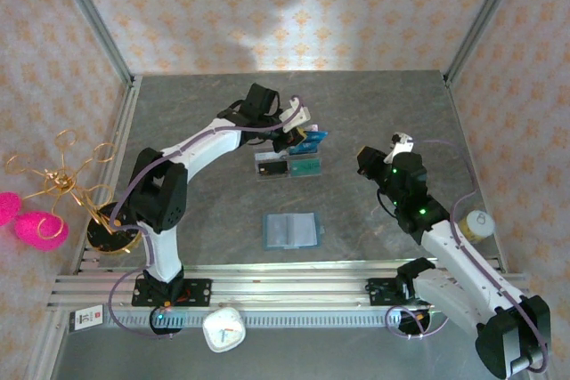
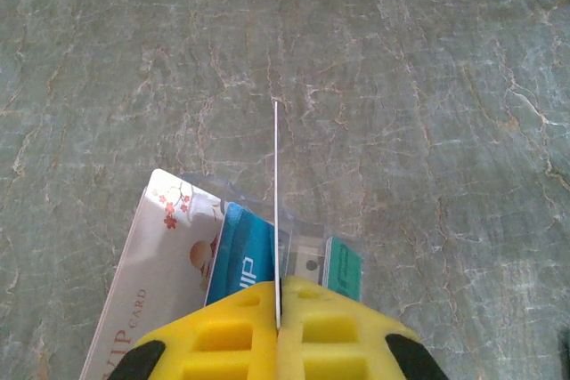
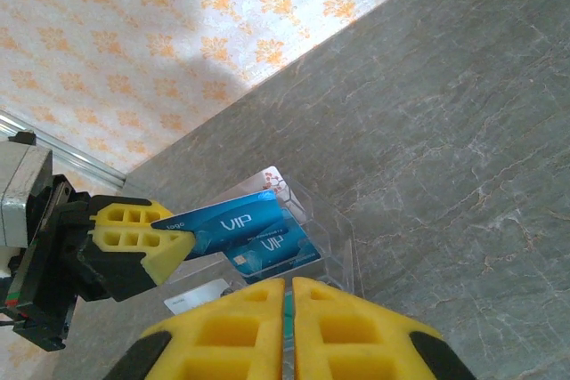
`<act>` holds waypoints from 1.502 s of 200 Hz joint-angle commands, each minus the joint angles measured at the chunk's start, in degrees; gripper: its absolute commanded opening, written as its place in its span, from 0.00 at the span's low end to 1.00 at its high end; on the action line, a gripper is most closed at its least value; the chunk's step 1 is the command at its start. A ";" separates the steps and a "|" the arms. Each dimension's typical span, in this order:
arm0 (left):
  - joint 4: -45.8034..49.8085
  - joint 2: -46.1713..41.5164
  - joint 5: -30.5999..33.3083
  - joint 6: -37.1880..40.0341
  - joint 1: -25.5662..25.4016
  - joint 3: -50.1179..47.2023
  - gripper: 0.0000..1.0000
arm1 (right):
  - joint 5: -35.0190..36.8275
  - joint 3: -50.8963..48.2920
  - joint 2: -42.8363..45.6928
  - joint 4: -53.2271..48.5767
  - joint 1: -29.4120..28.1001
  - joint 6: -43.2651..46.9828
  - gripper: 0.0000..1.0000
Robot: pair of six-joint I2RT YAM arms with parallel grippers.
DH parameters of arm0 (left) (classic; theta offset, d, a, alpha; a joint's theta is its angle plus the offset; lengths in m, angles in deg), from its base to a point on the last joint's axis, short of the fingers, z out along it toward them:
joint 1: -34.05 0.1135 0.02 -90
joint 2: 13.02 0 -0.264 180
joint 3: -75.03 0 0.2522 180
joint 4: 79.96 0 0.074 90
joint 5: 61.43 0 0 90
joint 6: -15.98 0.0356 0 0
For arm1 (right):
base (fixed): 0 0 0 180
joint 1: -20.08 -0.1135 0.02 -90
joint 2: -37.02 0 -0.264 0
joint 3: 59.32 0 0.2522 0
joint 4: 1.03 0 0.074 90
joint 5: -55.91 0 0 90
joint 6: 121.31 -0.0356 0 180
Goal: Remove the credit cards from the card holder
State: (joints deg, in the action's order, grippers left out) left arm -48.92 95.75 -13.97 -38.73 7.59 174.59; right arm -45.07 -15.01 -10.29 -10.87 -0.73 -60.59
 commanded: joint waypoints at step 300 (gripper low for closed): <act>7.61 6.87 7.83 0.34 0.42 9.03 0.19 | -2.65 -0.22 -1.21 3.26 1.16 0.52 0.10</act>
State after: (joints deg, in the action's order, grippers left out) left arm -40.48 104.01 -8.44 -37.29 7.92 184.21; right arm -47.11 -15.14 -11.69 -9.49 0.01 -60.61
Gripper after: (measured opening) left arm 0.175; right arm 0.099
